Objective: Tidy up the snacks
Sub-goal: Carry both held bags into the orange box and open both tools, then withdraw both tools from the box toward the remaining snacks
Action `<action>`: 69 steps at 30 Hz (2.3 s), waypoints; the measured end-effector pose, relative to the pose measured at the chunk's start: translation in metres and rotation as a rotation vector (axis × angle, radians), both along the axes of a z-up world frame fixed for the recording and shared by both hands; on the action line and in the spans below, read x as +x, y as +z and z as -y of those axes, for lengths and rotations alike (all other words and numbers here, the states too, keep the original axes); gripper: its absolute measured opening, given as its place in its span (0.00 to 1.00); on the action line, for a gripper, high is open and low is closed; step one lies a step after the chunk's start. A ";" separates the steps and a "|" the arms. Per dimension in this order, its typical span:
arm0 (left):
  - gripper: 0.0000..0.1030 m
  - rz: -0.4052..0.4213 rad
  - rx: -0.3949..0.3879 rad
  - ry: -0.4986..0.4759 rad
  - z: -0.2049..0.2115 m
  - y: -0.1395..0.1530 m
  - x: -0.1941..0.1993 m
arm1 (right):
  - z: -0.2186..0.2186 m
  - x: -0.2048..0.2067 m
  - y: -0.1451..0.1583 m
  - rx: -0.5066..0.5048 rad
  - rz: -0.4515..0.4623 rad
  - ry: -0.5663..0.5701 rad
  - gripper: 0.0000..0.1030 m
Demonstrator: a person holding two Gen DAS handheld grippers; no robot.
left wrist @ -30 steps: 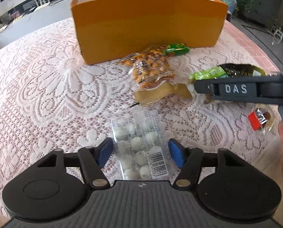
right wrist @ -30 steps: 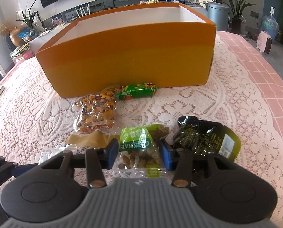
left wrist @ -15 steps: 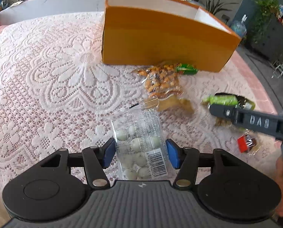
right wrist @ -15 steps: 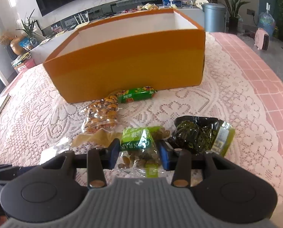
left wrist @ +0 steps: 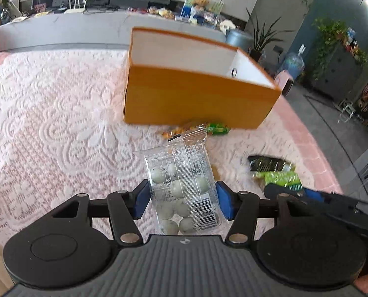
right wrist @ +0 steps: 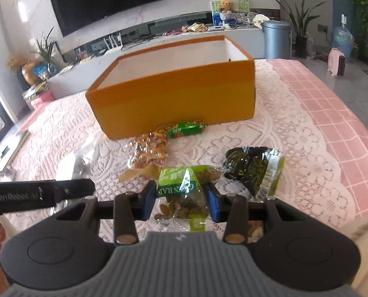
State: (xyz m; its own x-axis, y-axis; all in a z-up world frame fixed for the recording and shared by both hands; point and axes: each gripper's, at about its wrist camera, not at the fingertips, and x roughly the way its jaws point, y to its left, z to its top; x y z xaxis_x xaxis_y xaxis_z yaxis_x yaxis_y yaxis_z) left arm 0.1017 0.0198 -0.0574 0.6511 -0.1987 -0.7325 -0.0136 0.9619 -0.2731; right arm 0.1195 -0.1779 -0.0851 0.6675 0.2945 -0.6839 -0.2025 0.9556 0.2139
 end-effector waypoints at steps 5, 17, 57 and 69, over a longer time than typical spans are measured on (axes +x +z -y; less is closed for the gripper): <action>0.63 0.060 -0.002 -0.003 -0.001 0.030 0.009 | 0.003 -0.003 0.027 -0.009 0.057 0.003 0.39; 0.63 0.159 0.011 -0.054 -0.001 0.087 0.065 | -0.004 0.035 0.096 -0.058 0.192 0.076 0.39; 0.64 -0.179 0.110 -0.171 0.028 -0.022 0.264 | -0.034 0.307 -0.003 -0.257 -0.119 0.155 0.40; 0.78 -0.156 0.113 -0.142 0.020 -0.011 0.259 | -0.042 0.291 0.004 -0.309 -0.083 0.176 0.69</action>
State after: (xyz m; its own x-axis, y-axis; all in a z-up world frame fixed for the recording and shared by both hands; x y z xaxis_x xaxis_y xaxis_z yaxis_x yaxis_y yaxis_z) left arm 0.3607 -0.0001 -0.0679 0.4995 -0.1910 -0.8450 0.0901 0.9816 -0.1687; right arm 0.4102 -0.1360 -0.0810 0.5633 0.1710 -0.8083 -0.3640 0.9297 -0.0570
